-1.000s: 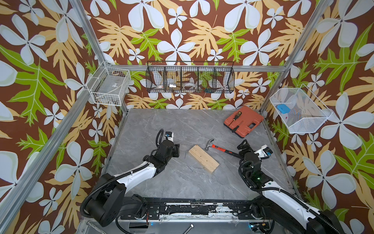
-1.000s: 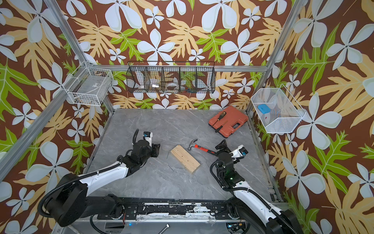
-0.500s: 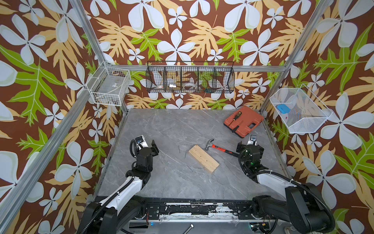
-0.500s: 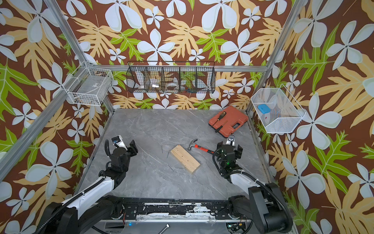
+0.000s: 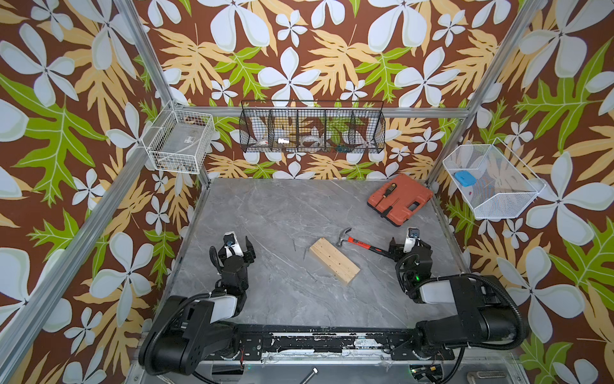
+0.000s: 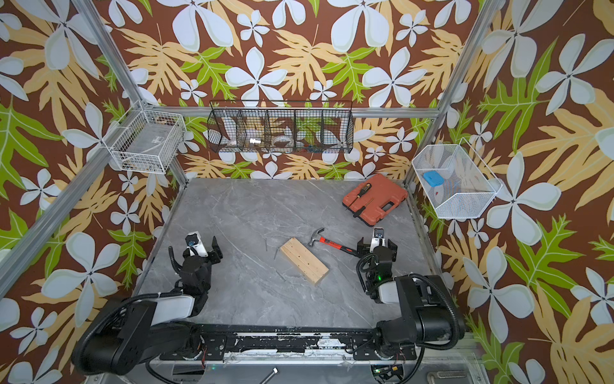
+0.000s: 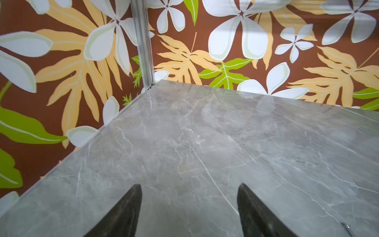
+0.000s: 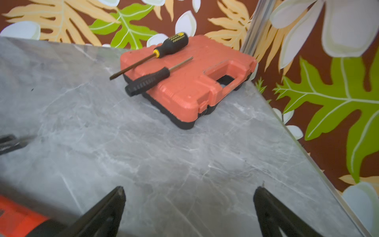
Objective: Use a claw hammer to pull out a nail
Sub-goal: Reset both arms
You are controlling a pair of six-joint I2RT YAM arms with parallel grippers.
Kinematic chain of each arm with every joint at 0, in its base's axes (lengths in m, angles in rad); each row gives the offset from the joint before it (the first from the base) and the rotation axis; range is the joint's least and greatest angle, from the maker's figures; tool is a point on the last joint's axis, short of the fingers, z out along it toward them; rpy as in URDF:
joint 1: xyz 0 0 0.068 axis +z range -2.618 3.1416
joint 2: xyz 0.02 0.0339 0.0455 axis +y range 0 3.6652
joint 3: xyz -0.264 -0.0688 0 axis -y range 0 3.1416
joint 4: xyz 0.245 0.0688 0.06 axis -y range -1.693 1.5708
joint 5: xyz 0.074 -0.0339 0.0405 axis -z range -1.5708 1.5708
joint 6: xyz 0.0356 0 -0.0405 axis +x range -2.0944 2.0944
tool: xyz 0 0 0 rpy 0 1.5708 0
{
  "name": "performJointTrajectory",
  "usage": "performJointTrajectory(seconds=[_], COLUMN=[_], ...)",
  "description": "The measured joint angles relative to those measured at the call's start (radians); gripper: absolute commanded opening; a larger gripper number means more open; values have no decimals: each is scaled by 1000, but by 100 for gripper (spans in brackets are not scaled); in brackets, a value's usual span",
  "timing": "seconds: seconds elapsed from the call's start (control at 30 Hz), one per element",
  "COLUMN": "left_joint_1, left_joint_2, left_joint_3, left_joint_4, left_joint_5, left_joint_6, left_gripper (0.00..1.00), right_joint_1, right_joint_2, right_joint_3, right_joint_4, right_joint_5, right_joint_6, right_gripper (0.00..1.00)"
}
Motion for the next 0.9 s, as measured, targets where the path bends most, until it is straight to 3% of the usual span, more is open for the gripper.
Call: performJointTrajectory(seconds=[0.1, 0.17, 0.9], left_joint_1=[5, 6, 8], left_joint_2=[-1, 0, 14], left_joint_3=[18, 28, 54], left_joint_4=[40, 50, 53], left_joint_5=[51, 82, 43], left_joint_6=[14, 35, 12], left_gripper=[79, 100, 100], right_joint_1=[-3, -5, -5], right_joint_2=[-1, 1, 1], right_joint_3=[10, 11, 13], right_joint_4=[50, 55, 56], right_joint_5=[-43, -49, -74], right_joint_6=[0, -2, -3], right_gripper=[99, 100, 100])
